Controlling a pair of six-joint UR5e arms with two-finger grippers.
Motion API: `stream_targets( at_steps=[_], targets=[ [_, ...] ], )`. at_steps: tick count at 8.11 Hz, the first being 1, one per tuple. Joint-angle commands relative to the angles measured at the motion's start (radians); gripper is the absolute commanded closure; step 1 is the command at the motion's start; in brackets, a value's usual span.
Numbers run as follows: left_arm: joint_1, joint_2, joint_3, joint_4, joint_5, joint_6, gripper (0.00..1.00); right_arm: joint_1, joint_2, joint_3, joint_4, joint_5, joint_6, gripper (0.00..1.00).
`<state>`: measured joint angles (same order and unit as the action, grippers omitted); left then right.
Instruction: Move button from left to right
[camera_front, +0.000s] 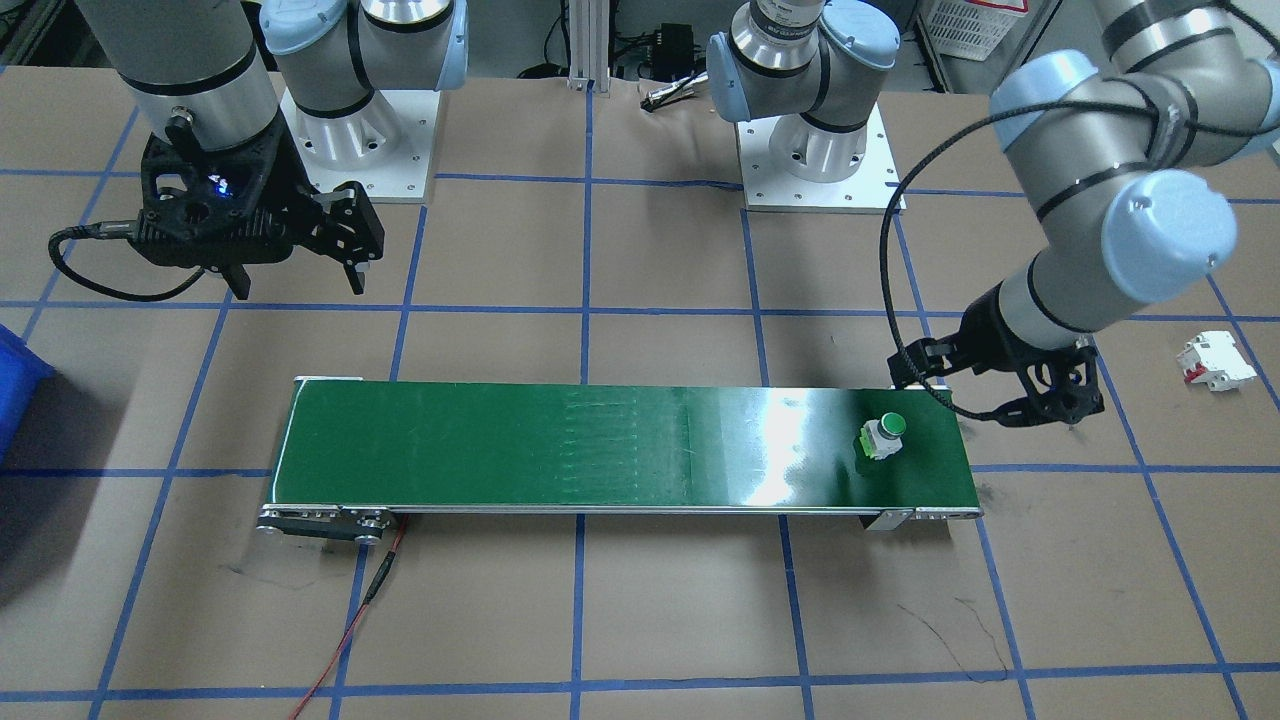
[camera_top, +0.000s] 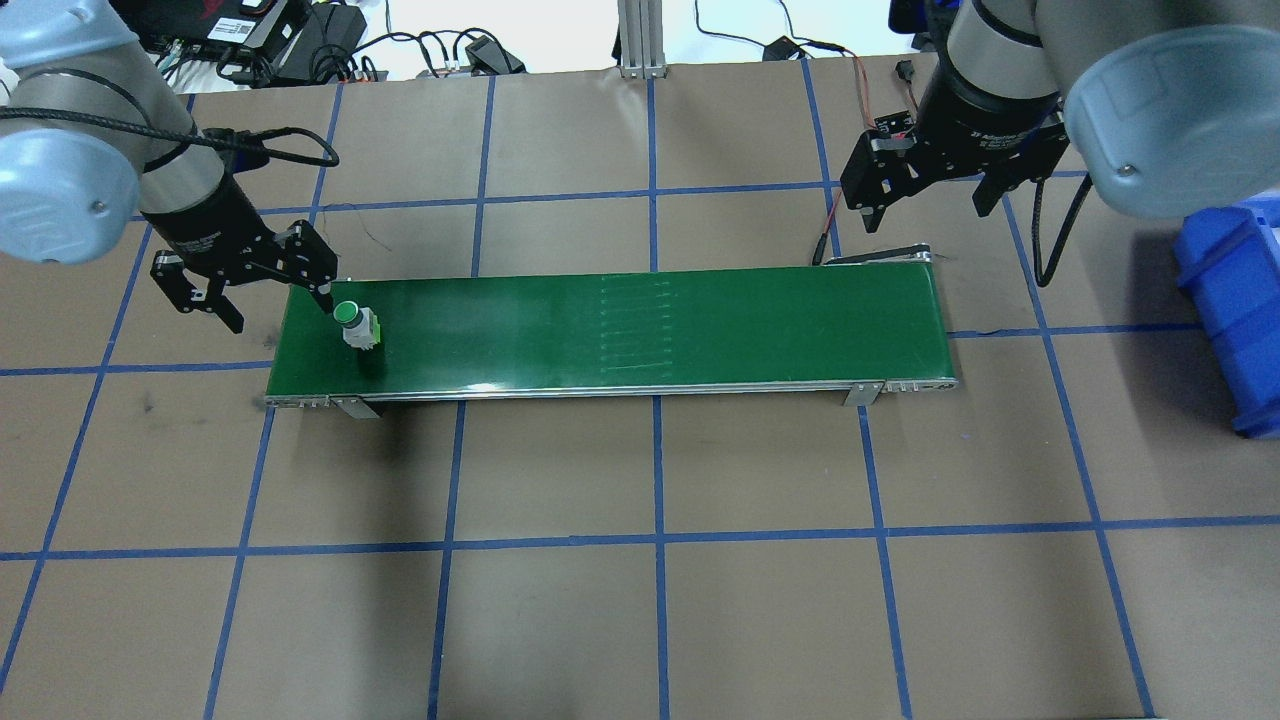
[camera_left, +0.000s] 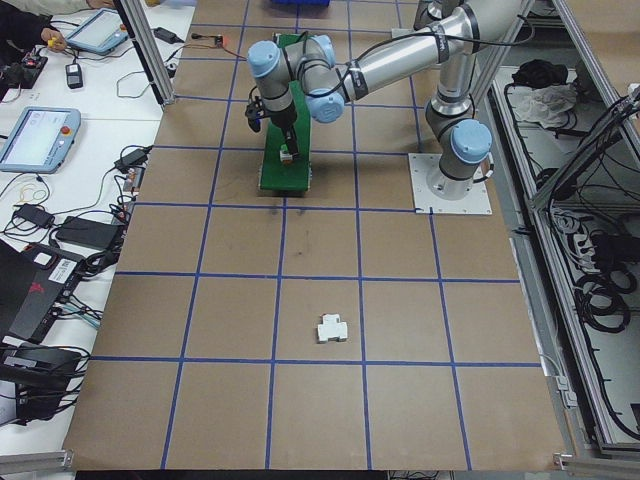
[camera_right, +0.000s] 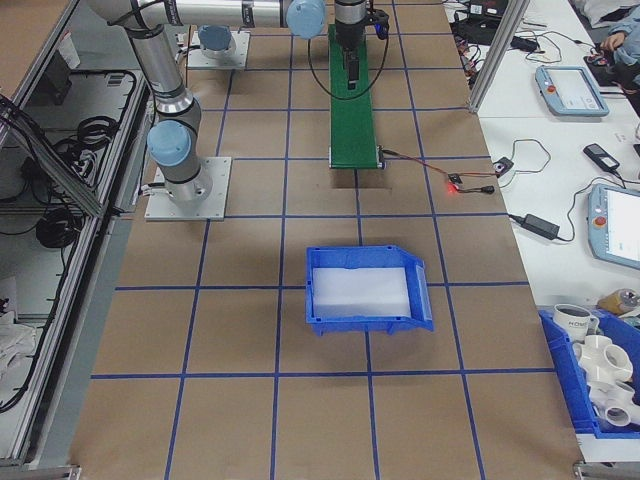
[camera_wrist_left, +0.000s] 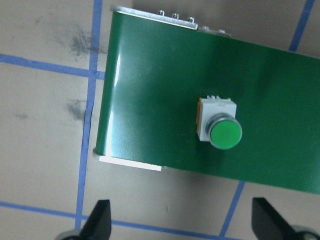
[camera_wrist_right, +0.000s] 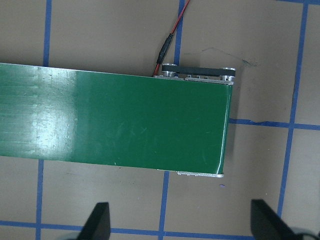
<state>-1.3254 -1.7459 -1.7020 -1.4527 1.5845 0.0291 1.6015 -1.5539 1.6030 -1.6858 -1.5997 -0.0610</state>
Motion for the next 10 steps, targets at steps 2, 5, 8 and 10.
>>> stream_targets(
  at_steps=[2,5,8,10],
  targets=[
    [-0.024,0.118,0.134,-0.149,-0.012,-0.087,0.0,0.002,0.02,-0.002,-0.018,0.082,-0.074,0.0],
    [-0.032,0.126,0.137,-0.137,-0.004,-0.086,0.0,0.012,0.133,-0.003,-0.238,0.154,-0.088,0.0],
    [-0.034,0.147,0.128,-0.141,-0.001,-0.08,0.0,0.023,0.216,0.002,-0.278,0.319,0.012,0.0],
    [-0.047,0.149,0.127,-0.138,-0.012,-0.068,0.0,0.05,0.241,0.012,-0.279,0.348,0.047,0.0]
  ],
)
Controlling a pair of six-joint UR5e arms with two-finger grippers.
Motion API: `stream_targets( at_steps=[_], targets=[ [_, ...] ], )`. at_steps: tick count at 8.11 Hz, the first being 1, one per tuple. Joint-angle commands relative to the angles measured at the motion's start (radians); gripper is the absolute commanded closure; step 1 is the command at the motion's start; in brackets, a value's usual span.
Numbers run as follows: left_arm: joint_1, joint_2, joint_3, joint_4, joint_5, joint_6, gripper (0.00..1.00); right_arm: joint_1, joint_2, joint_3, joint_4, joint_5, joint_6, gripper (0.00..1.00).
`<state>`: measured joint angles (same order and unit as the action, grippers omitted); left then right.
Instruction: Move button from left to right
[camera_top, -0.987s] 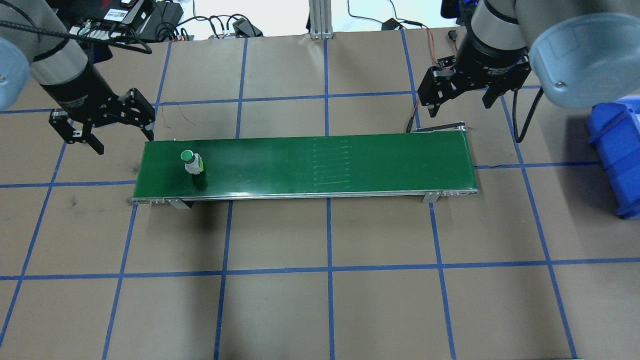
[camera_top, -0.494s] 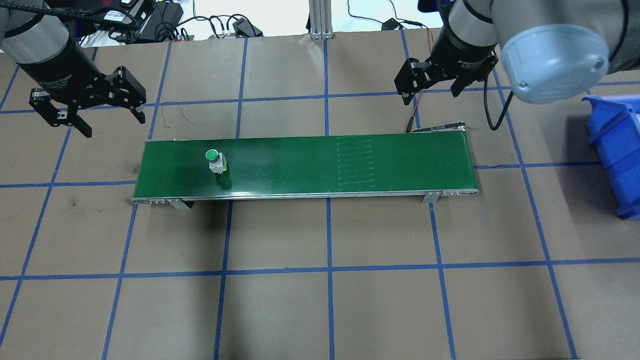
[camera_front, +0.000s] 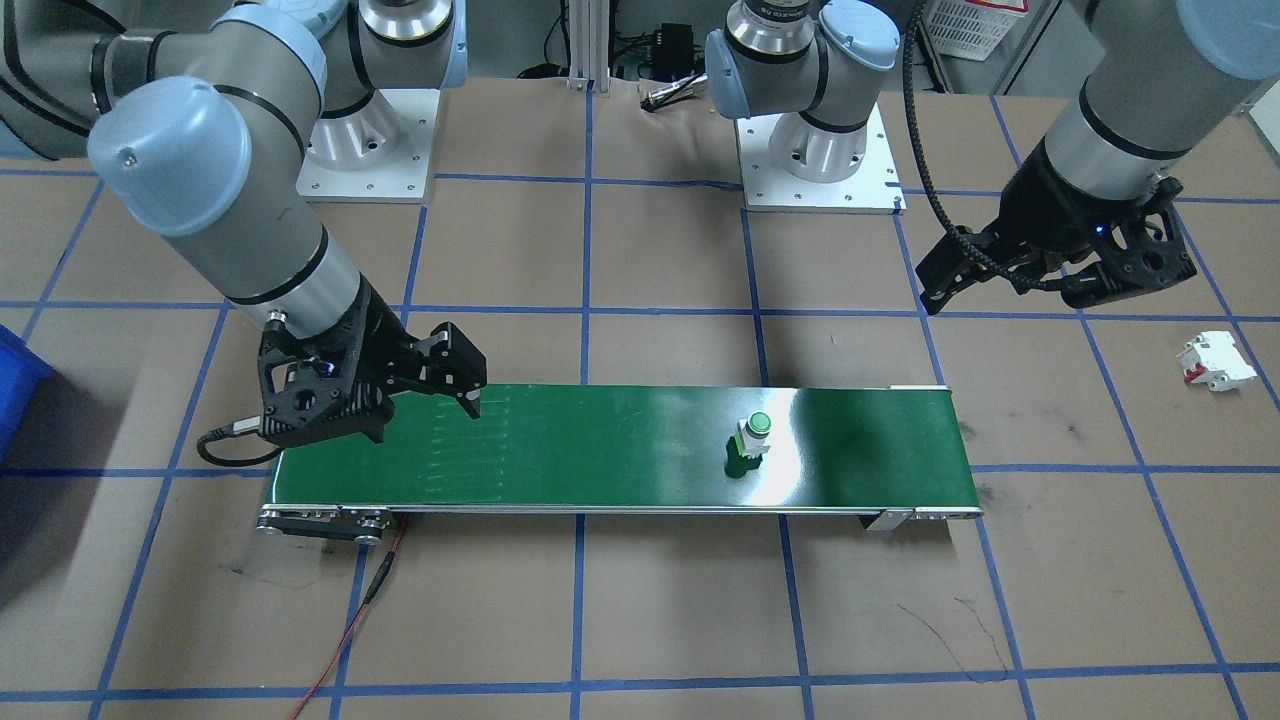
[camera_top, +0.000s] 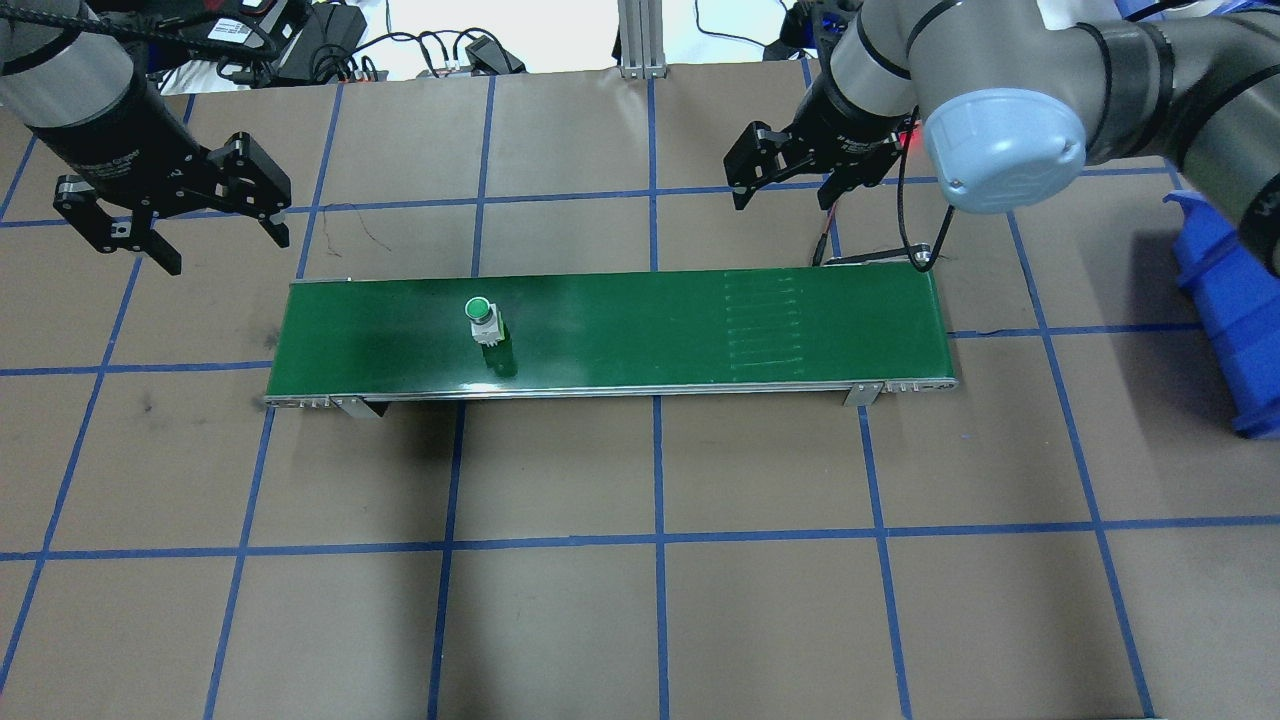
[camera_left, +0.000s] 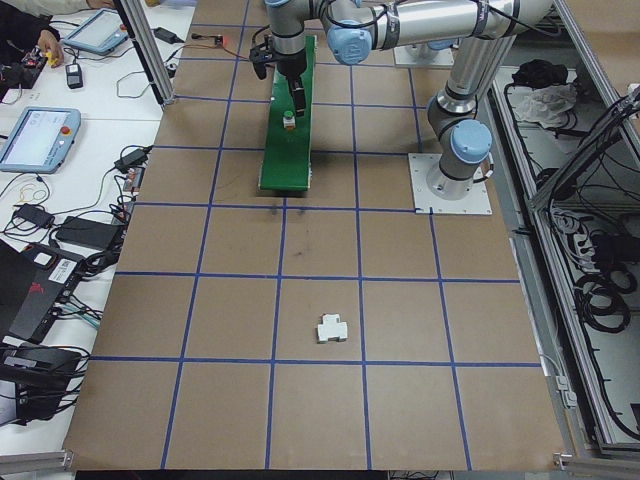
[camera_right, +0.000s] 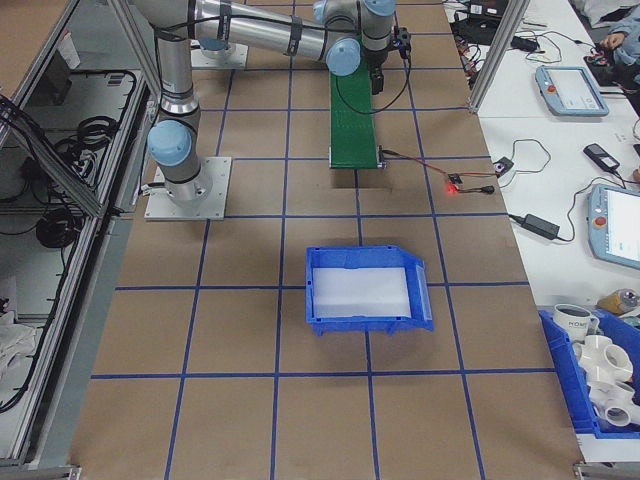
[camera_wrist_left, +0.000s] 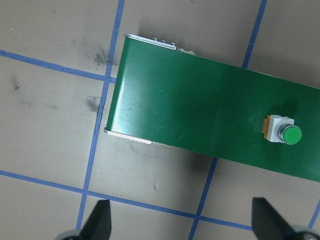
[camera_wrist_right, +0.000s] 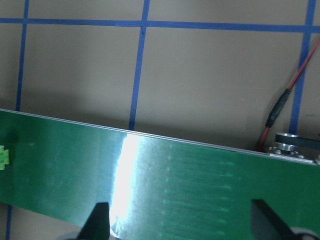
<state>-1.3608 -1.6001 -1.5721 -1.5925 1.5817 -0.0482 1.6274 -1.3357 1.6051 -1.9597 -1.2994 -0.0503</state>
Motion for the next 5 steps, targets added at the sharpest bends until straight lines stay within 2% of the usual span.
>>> stream_targets(
  at_steps=[1,2,4,5],
  targets=[
    [-0.035,0.003,-0.008,0.005,0.001,0.01,0.0,0.05,0.048,0.018,-0.027,0.043,0.038,0.0],
    [-0.046,0.0,-0.005,0.006,0.001,0.01,0.0,0.055,0.081,0.021,-0.065,0.045,0.04,0.0],
    [-0.047,0.0,-0.009,0.006,0.001,0.01,0.0,0.077,0.108,0.022,-0.071,0.06,0.044,0.0],
    [-0.047,0.003,-0.009,0.006,0.001,0.008,0.0,0.083,0.127,0.022,-0.073,0.092,0.09,0.0]
  ],
)
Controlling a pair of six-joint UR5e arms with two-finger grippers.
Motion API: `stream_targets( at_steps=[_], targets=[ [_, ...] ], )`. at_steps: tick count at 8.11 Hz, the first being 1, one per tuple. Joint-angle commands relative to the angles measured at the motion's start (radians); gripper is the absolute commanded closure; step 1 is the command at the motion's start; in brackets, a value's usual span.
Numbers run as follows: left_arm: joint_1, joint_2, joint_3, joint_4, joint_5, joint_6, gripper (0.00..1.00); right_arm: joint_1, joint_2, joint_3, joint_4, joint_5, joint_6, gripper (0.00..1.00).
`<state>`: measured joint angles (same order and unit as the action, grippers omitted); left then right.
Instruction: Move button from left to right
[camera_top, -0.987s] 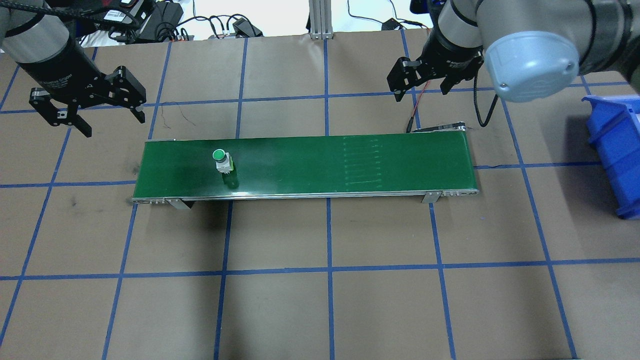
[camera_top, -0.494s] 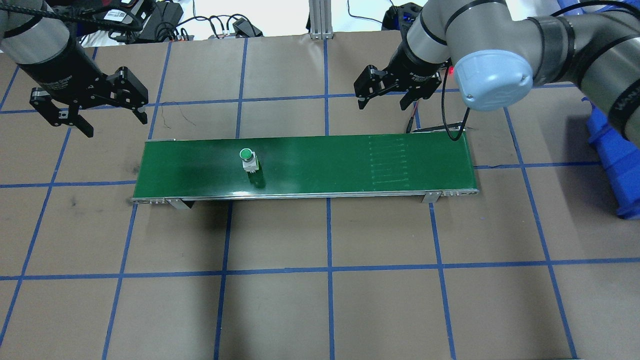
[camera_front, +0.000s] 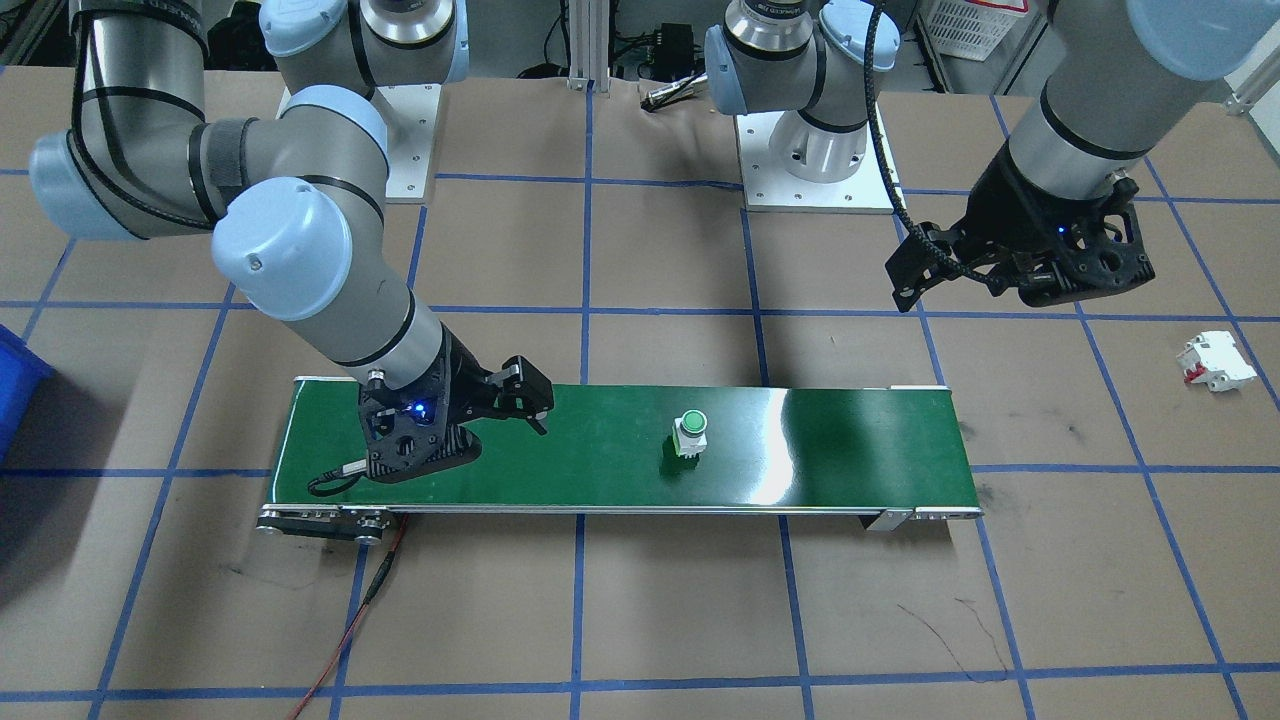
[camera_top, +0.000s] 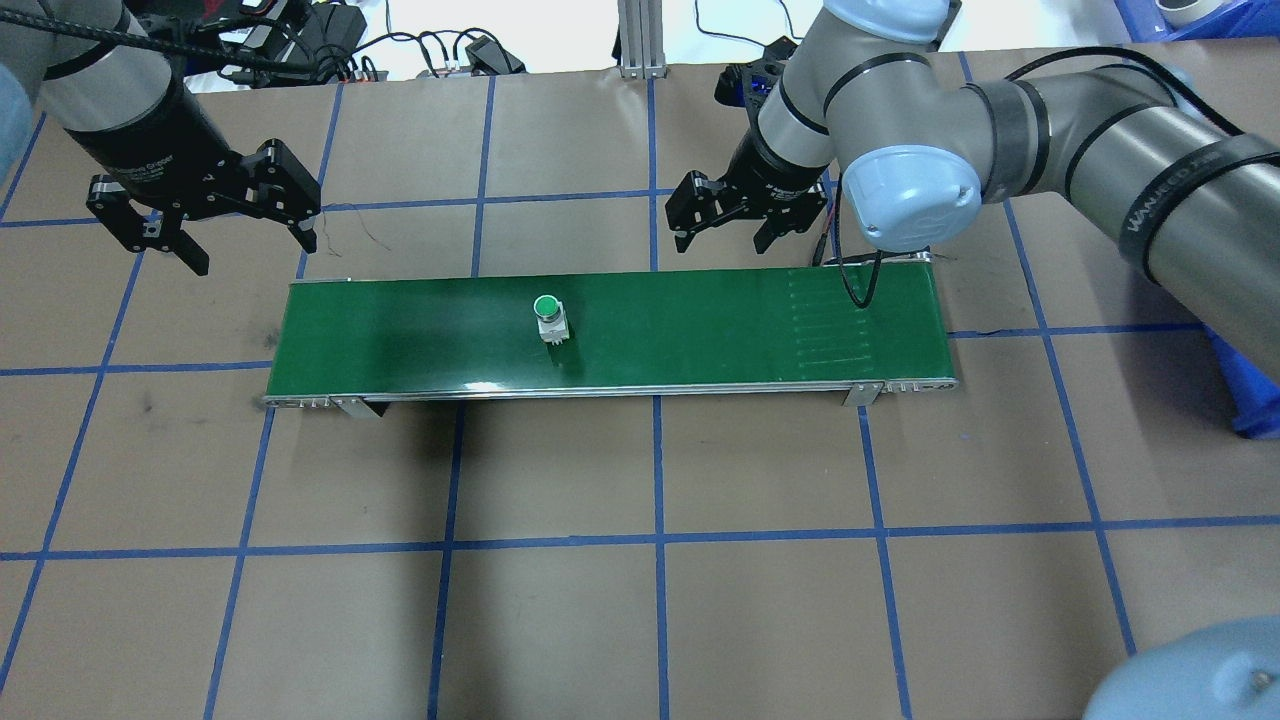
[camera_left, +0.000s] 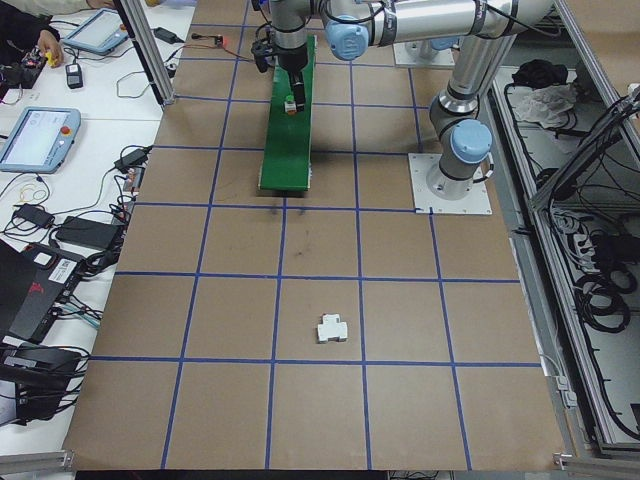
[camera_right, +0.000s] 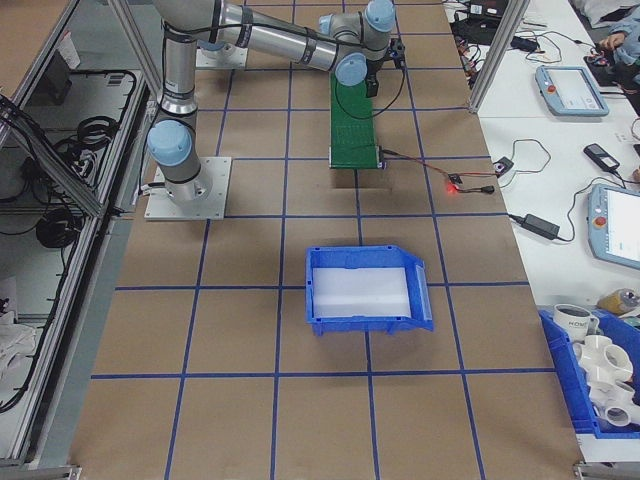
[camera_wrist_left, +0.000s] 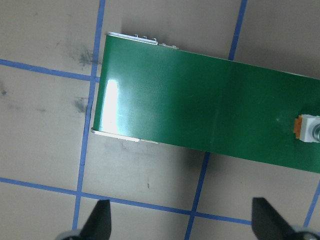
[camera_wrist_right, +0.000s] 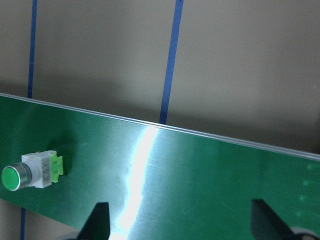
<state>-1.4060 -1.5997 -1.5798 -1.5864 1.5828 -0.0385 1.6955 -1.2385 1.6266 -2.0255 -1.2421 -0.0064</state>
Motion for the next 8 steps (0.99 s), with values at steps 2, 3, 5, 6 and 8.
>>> stream_targets(
  at_steps=[2,3,5,6,8],
  targets=[
    [-0.002,0.007,-0.002,0.002,0.002,0.0,0.0,0.021,0.031,0.001,-0.024,0.061,0.075,0.0],
    [-0.002,0.007,-0.002,0.002,0.002,0.0,0.0,0.032,0.033,0.001,-0.024,0.061,0.112,0.0],
    [0.002,0.007,-0.002,0.0,0.0,0.0,0.0,0.033,0.047,0.001,-0.021,0.061,0.141,0.0],
    [0.005,0.009,-0.002,-0.001,0.002,0.0,0.0,0.033,0.048,0.001,-0.007,0.059,0.187,0.0],
    [0.007,0.009,0.0,-0.001,0.003,0.0,0.0,0.033,0.05,0.003,0.007,0.059,0.206,0.0]
  ],
)
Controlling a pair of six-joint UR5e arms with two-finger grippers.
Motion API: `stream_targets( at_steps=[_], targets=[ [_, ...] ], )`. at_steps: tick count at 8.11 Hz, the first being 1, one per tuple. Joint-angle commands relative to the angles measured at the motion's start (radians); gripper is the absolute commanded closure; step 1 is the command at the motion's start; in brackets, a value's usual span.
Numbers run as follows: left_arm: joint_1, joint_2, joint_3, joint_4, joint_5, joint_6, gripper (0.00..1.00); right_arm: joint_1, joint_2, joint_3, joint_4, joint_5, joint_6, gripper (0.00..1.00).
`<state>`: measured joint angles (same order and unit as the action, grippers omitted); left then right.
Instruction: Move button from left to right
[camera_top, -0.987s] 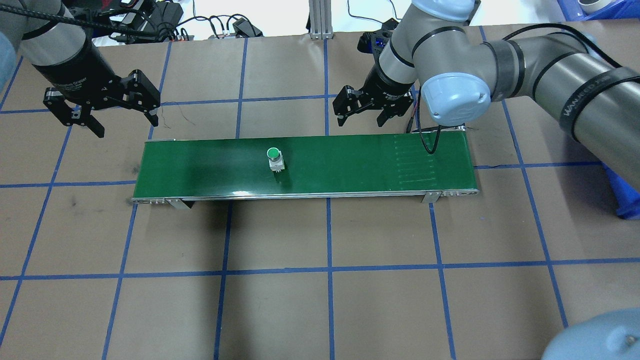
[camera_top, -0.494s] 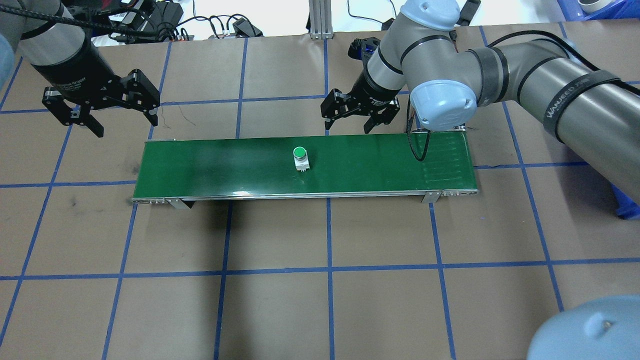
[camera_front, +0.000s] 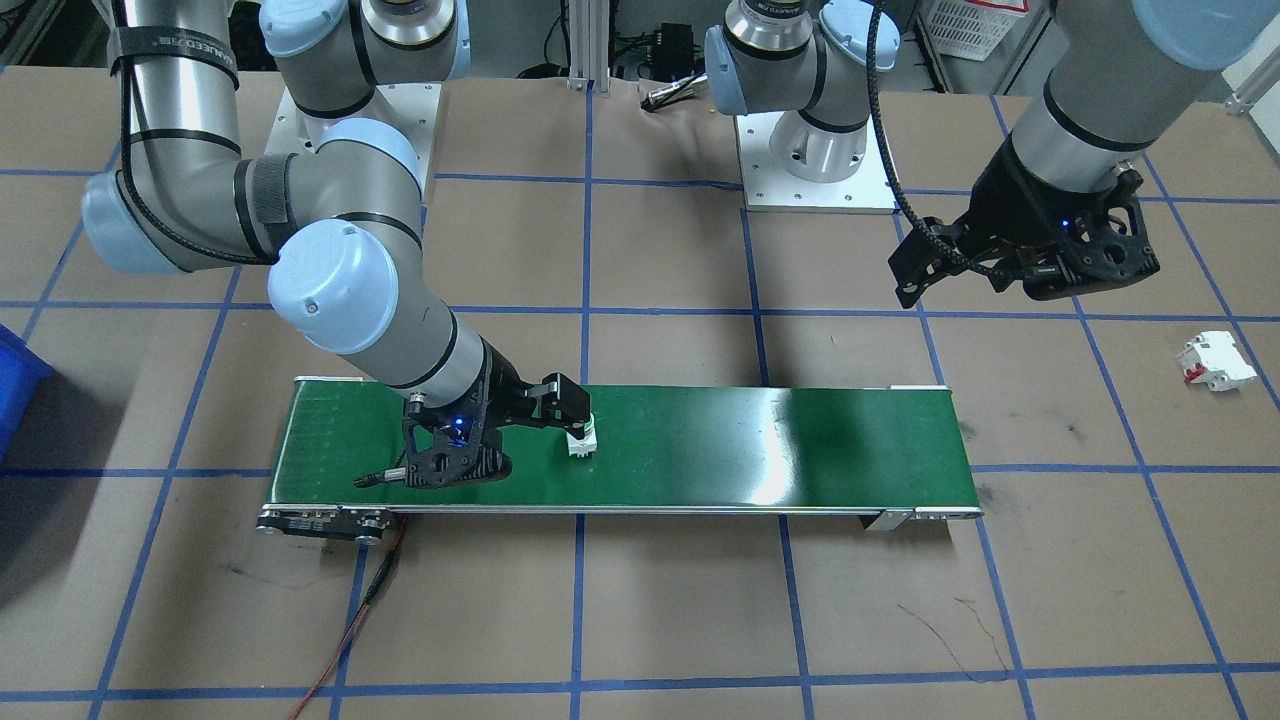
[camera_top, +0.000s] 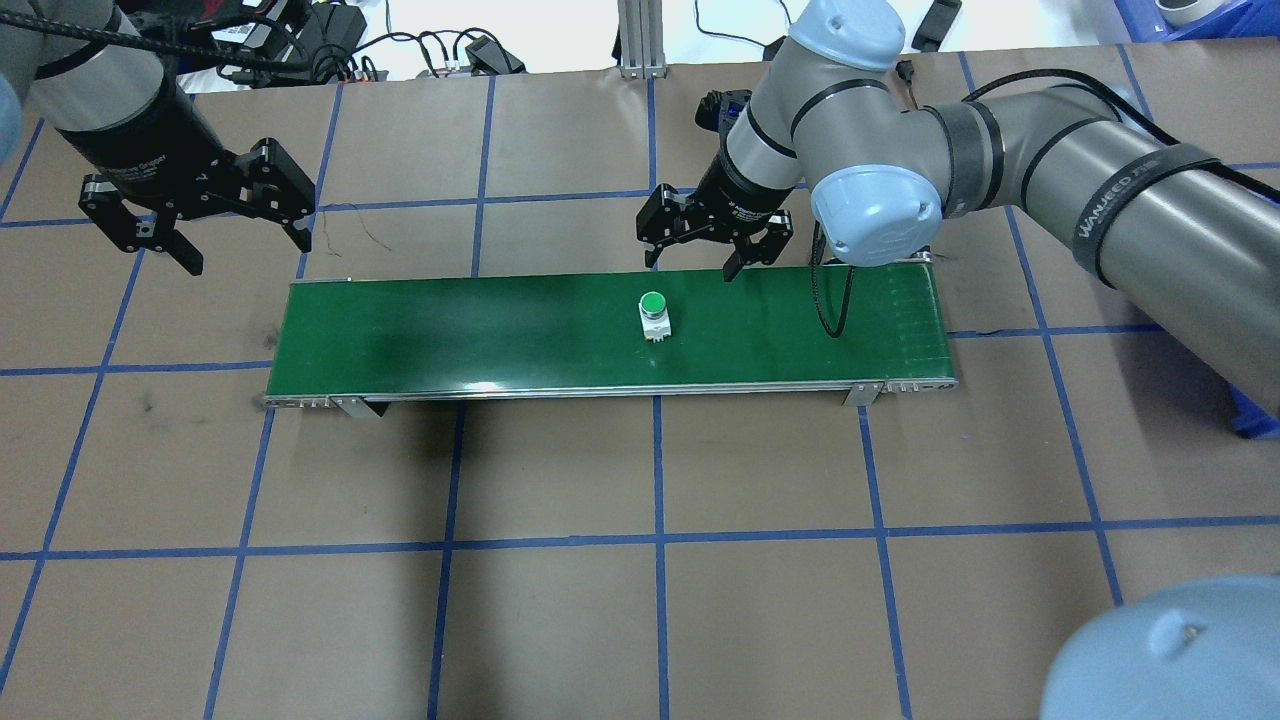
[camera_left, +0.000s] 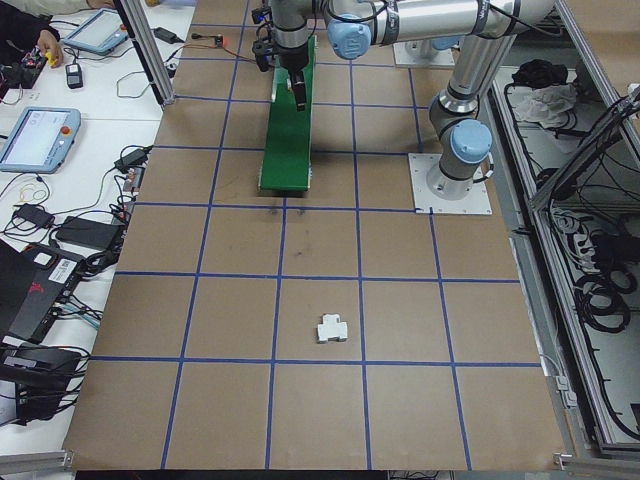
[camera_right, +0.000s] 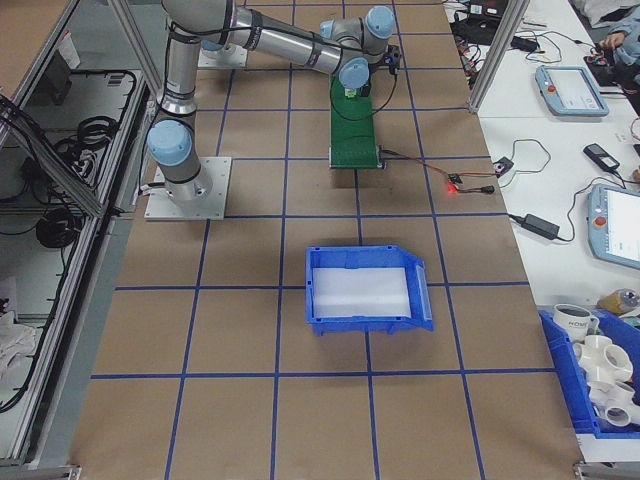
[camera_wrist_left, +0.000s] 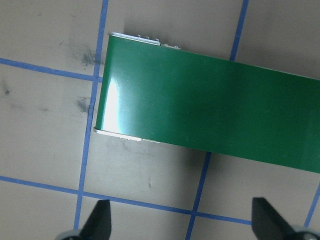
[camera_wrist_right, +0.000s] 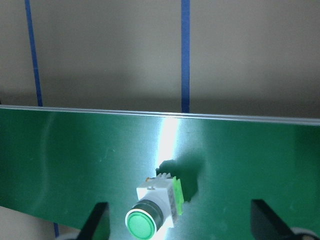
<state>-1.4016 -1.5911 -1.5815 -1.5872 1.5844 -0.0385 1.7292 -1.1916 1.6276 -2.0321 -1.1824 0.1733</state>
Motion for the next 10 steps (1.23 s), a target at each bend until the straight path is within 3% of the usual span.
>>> stream_targets(
  at_steps=[1,3,4,5,6,7,8,10],
  targets=[
    [0.003,0.0,0.002,-0.002,0.002,0.0,0.0,0.0,0.01,0.024,0.032,-0.003,0.025,0.0],
    [0.009,0.002,0.001,-0.007,0.002,0.0,0.0,0.0,0.01,0.052,0.032,-0.025,0.02,0.0],
    [0.009,0.002,0.0,-0.007,0.002,0.0,0.0,0.0,0.012,0.054,0.033,-0.089,0.02,0.0],
    [0.009,0.002,0.0,-0.007,0.002,0.0,0.0,0.0,0.01,0.054,0.033,-0.139,0.005,0.39],
    [0.009,0.0,0.0,-0.007,0.002,0.0,0.0,0.0,0.013,0.055,0.036,-0.154,-0.012,0.8],
    [0.009,-0.003,0.0,-0.004,0.003,0.0,0.0,0.0,0.014,0.058,0.038,-0.248,-0.035,0.89],
    [0.009,-0.006,0.001,-0.002,0.003,0.0,0.0,-0.002,0.014,0.06,0.085,-0.268,-0.061,1.0],
    [0.009,-0.003,0.002,-0.003,0.005,0.0,0.0,-0.006,0.004,0.04,0.102,-0.275,-0.061,1.0]
  ],
)
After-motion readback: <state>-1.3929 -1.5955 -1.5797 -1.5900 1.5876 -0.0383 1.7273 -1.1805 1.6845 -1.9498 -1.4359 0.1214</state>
